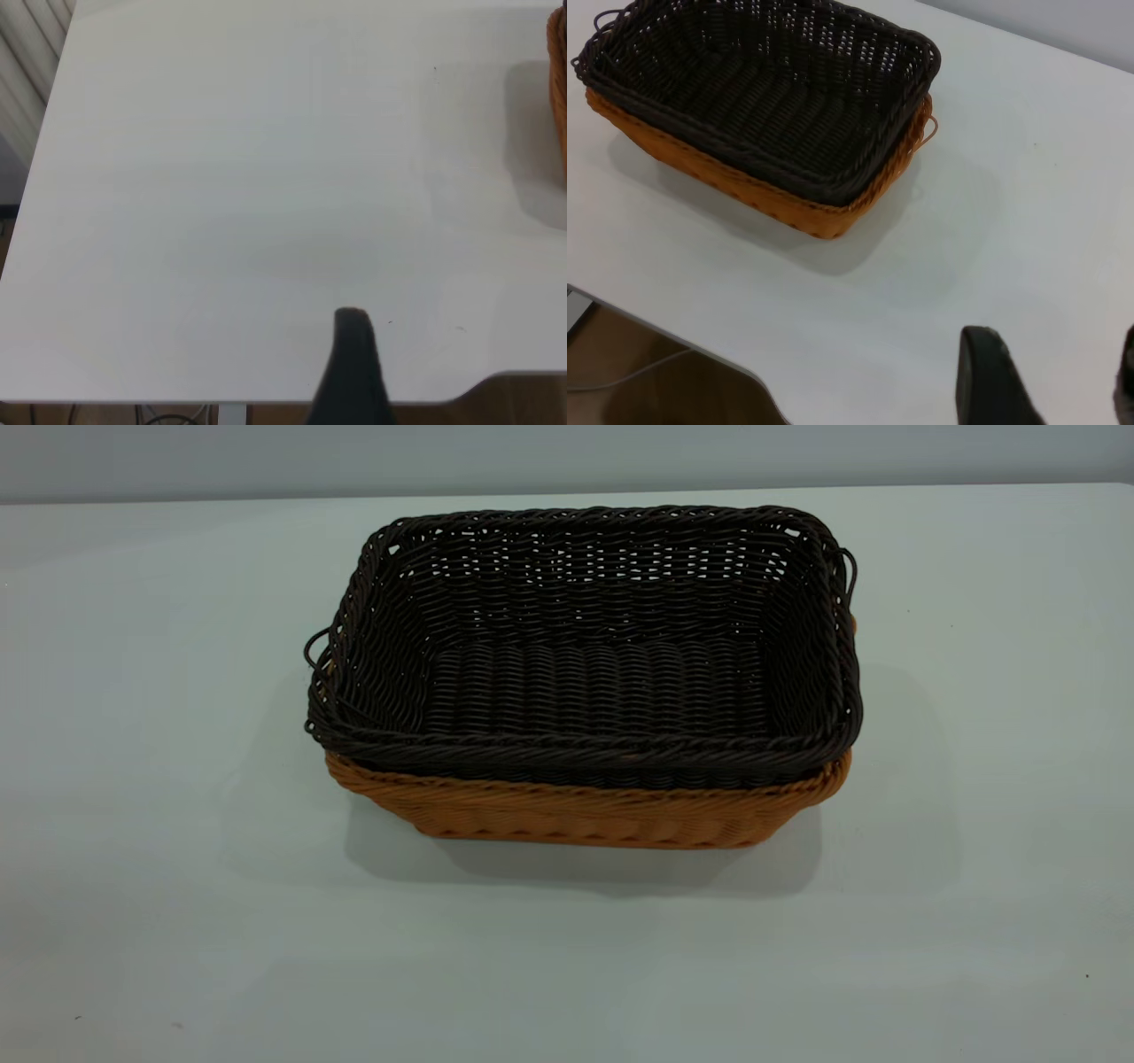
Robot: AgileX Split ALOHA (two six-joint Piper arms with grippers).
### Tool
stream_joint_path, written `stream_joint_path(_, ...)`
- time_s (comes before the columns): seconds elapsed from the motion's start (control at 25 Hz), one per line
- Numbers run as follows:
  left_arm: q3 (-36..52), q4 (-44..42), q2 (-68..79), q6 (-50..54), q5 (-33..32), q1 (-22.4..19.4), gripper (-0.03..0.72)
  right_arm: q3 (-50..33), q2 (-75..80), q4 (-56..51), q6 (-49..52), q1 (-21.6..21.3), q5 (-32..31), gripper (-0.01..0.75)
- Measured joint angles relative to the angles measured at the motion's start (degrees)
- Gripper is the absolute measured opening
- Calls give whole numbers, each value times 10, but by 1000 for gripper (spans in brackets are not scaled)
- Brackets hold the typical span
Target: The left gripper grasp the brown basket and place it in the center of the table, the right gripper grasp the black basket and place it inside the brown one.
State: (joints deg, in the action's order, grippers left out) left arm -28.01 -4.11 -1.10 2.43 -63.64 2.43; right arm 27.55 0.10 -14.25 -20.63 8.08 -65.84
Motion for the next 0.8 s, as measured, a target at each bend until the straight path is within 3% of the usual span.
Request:
stream_joint_path(0.28,0,0,0,0,0,0,543,0,-10,17,13,-13,0,232)
stream_joint_path(0.6,0,0,0,0,0,0,543,-2,-10,121,170,-16,16,234)
stream_joint_path(0.8,0,0,0,0,0,0,543,-4,-10,143,206,-16,16,237)
